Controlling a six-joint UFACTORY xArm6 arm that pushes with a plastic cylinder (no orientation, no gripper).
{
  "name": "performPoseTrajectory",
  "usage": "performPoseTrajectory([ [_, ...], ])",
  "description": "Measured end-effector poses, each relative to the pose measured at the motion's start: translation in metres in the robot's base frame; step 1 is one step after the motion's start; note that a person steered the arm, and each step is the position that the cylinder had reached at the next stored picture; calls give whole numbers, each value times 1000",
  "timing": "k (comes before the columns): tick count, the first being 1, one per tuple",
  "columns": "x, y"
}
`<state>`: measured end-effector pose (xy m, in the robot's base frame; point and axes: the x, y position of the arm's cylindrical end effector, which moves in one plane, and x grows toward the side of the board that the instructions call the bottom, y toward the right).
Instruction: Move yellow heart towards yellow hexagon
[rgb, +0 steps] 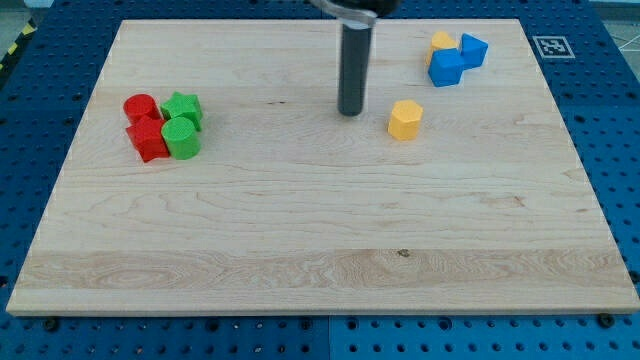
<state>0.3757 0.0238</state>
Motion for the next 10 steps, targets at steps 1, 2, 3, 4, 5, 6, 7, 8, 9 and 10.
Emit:
performPoseTrajectory([
  [1,-22,-4],
  [2,-74,-9],
  [3,-108,22],
  [4,-127,66],
  [5,-144,116],
  [6,-153,158],
  [7,-127,163],
  [8,-113,136],
  [9,-116,84],
  [10,-112,33],
])
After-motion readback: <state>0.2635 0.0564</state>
